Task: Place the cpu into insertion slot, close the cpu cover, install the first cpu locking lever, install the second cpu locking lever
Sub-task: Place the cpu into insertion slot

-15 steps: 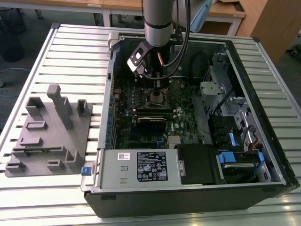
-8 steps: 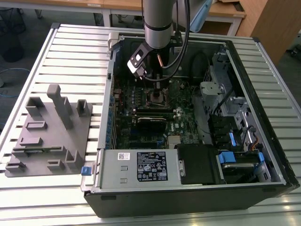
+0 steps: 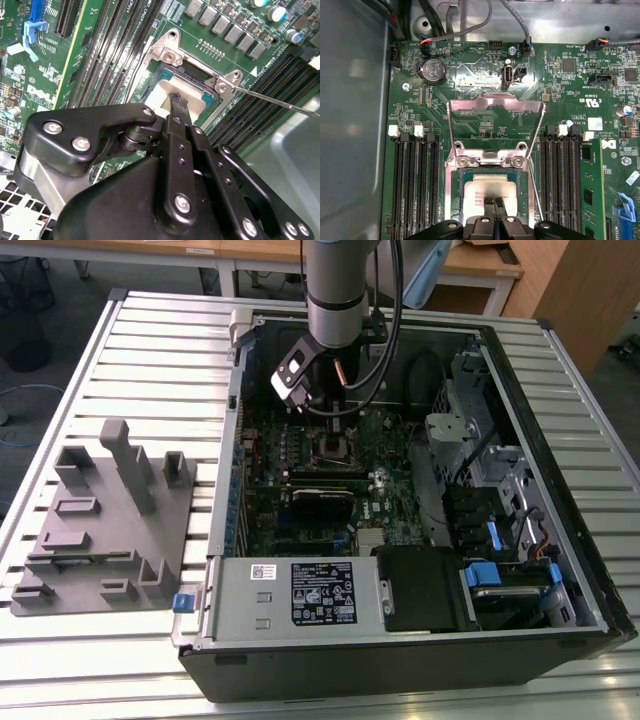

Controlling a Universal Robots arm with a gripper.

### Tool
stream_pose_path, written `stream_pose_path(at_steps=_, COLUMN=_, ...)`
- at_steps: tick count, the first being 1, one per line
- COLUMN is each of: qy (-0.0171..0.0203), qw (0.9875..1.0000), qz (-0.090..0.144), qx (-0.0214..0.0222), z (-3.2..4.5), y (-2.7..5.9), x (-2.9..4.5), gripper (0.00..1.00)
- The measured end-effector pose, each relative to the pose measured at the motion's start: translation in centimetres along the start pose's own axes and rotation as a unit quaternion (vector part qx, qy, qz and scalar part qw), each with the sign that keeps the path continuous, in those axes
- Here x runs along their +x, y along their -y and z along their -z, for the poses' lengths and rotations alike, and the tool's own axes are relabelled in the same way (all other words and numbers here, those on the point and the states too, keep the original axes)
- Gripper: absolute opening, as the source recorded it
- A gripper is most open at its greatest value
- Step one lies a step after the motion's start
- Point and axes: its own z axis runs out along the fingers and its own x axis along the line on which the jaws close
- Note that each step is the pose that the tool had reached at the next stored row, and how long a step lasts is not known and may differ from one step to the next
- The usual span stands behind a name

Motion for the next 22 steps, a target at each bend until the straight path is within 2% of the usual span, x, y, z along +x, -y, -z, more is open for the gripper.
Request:
stream_pose_path(at_steps=9, qy=0.0014, qw=1.0, qz=0.0, qx=0.0006, z=-0.44, y=0.05, x=-0.02, gripper=0.1)
stream_pose_path(at_steps=15, qy=0.0014, qw=1.0, qz=0.0, qx=0.0006, z=-0.4, y=0.06, x=-0.04, gripper=0.1)
stream_pose_path(at_steps=18, qy=-0.0006, qw=1.0, qz=0.0, qx=-0.0006, z=-0.05, y=-0.03, x=0.04, gripper=0.1)
stream_pose_path(at_steps=22, qy=0.0006, qw=1.0, qz=0.0, qx=0.0001, z=1.28, y=-0.13, x=-0.04, gripper=0.1)
